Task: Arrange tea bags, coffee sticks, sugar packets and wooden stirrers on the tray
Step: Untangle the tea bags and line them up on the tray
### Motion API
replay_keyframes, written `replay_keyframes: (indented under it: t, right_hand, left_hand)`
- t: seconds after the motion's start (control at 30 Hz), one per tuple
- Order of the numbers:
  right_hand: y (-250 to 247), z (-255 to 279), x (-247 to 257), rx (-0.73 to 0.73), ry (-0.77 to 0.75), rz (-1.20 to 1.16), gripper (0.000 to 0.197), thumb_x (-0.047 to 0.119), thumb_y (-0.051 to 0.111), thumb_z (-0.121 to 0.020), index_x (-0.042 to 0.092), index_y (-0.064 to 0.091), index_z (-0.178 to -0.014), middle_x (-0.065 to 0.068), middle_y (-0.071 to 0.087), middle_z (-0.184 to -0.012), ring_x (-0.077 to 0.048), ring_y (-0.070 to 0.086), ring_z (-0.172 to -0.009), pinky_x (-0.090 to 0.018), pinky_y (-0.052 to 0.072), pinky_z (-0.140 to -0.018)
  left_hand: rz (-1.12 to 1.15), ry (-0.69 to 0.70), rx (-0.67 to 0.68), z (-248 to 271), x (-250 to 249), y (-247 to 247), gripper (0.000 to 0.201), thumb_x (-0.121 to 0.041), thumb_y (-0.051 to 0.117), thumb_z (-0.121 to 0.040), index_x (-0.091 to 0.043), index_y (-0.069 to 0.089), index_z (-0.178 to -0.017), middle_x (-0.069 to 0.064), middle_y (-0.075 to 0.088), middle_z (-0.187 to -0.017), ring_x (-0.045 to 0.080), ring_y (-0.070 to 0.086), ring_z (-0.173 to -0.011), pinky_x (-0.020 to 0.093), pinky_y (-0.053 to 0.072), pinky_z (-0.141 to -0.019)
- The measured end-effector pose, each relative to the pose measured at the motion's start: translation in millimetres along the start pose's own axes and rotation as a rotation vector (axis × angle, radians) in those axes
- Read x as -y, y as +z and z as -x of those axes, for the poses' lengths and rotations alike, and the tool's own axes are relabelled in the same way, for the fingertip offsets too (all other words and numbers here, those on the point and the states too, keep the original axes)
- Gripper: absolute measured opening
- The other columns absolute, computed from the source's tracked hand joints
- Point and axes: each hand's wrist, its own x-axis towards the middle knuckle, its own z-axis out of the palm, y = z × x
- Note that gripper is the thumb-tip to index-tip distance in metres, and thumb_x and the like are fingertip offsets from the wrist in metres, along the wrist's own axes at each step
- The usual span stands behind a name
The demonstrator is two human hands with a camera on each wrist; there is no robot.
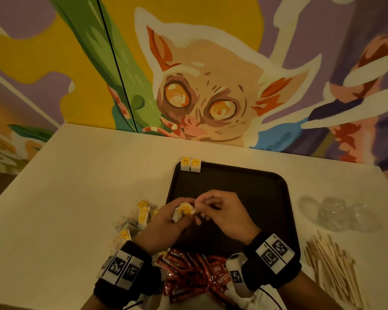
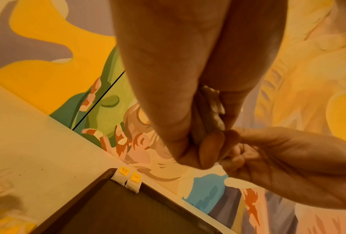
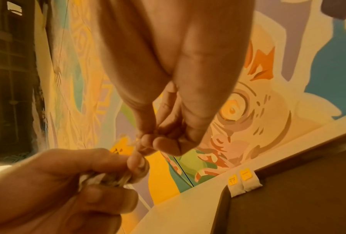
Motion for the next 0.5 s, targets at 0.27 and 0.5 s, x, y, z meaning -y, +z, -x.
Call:
replay_keyframes:
  t: [0.27, 0.5]
  right_hand:
    - [-0.4, 8.7, 5.4, -0.04, -0.069, -0.057, 0.015, 0.009, 0.064, -0.092, 0.014, 0.07, -0.105, -0.001, 0.072, -0.089, -0.013, 0.07, -0.081, -0.022, 0.054, -0.073]
    - [-2.1, 9.2, 10.3, -0.123, -0.145, -0.146, 0.015, 0.001, 0.06, -0.093, 0.009, 0.067, -0.104, -0.003, 0.071, -0.095, -0.019, 0.07, -0.09, -0.032, 0.06, -0.076]
  left_hand:
    - [0.122, -0.103, 0.0, 7.7, -4.3, 2.7, 0.04, 0.002, 0.05, -0.095, -0.027, 0.055, -0.123, 0.002, 0.069, -0.103, 0.023, 0.07, -0.083, 0.036, 0.059, -0.066]
    - [0.265, -0.172, 0.0, 7.7, -1.9, 4.8, 0.044, 0.006, 0.04, -0.096, -0.024, 0.057, -0.124, 0.006, 0.06, -0.118, 0.024, 0.067, -0.096, 0.045, 0.059, -0.072]
